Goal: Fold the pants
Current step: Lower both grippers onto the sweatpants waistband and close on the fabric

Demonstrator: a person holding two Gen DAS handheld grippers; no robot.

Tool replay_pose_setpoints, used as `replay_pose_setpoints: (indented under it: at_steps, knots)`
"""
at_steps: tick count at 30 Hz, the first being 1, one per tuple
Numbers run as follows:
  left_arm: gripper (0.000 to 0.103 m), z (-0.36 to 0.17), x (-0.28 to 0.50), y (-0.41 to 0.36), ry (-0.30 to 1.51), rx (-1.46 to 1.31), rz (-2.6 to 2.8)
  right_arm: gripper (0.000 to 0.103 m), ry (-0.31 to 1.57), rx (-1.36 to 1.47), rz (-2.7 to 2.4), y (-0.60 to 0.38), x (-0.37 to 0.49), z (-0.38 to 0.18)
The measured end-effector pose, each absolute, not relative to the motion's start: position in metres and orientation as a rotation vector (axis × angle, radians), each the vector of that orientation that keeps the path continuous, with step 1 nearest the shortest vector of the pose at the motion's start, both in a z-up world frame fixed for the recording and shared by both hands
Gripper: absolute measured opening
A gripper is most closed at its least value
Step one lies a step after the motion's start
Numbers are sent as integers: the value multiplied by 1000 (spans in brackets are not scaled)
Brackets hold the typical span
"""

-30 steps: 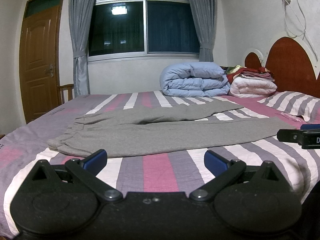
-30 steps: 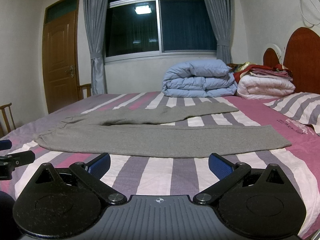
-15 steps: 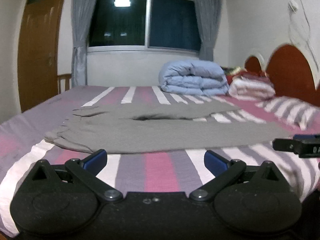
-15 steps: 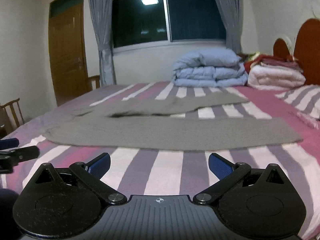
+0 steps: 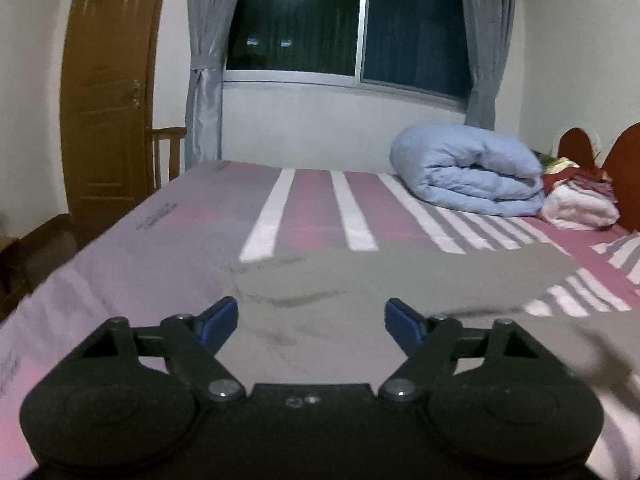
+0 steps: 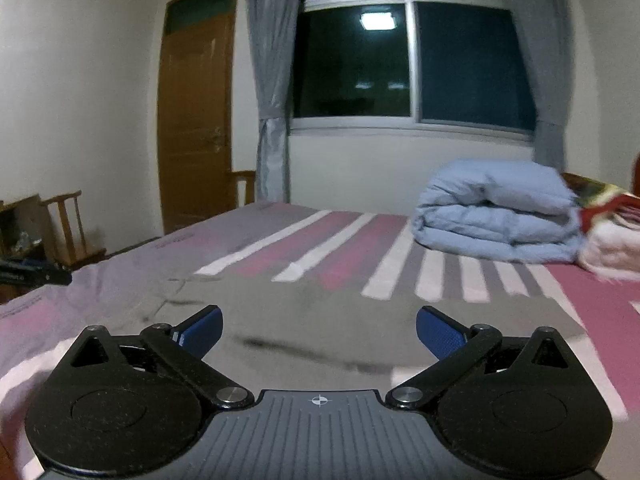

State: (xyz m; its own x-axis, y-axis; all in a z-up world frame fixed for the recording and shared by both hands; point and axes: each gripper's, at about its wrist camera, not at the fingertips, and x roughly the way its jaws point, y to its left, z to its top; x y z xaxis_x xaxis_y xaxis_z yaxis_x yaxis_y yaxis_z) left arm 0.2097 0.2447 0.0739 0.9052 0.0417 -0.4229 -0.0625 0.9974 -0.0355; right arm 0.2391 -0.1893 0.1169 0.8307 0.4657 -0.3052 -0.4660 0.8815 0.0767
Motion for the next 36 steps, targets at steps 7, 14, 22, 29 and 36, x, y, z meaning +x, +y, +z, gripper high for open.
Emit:
replay_pose_setpoints:
  at_steps: [7, 14, 22, 29, 36]
  knots:
    - [62, 20, 350, 307, 628, -68, 65, 75, 477, -129, 568, -112, 418, 70]
    - [46, -32, 446, 350, 759, -101, 66, 72, 559, -223, 630, -66, 537, 5]
    - [51, -50, 501, 359, 807, -83, -21, 71, 648, -225, 754, -58, 613, -35]
    - [38, -61, 523, 364, 814, -93, -61, 18, 718, -251, 790, -58, 617, -51]
    - [11, -36, 491, 353, 626, -67, -93, 8, 591, -248, 754, -77, 579, -9]
